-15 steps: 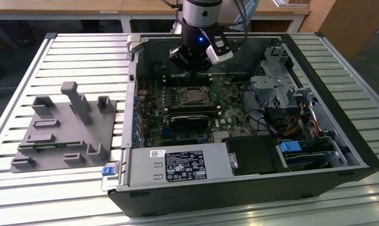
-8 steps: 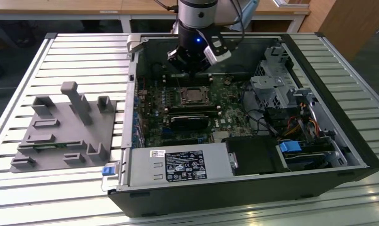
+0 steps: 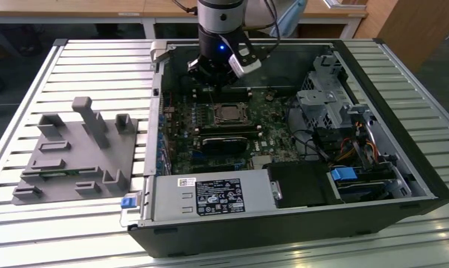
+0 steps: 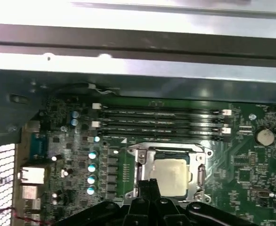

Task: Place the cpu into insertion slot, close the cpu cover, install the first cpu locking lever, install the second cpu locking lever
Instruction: 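Install the first cpu locking lever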

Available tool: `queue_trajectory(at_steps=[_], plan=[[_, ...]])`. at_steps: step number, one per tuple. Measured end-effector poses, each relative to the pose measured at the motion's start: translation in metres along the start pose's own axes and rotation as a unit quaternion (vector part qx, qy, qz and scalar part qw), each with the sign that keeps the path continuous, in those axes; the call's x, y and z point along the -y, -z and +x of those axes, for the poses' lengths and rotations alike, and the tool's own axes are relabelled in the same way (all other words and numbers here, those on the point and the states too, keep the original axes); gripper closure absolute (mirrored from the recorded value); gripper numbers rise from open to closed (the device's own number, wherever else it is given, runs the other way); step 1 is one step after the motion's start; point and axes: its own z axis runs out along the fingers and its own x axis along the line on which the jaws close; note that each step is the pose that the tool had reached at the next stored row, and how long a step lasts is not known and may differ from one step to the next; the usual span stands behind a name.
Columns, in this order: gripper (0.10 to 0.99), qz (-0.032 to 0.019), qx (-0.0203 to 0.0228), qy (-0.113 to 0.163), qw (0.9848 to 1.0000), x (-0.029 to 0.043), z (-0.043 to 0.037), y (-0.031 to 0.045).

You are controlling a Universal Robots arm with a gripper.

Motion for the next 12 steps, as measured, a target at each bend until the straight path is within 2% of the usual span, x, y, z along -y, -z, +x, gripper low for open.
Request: queue_trajectory(at_steps=[2,3,12], plan=[[0.98,0.0,0.0001,-0.002,1.0,-0.0005,0.0056,0.0],[0.98,0.0,0.0002,-0.003,1.0,-0.0009,0.011,-0.0001],[0.98,-0.0001,0.0002,-0.003,1.0,-0.0036,0.023,-0.0004]])
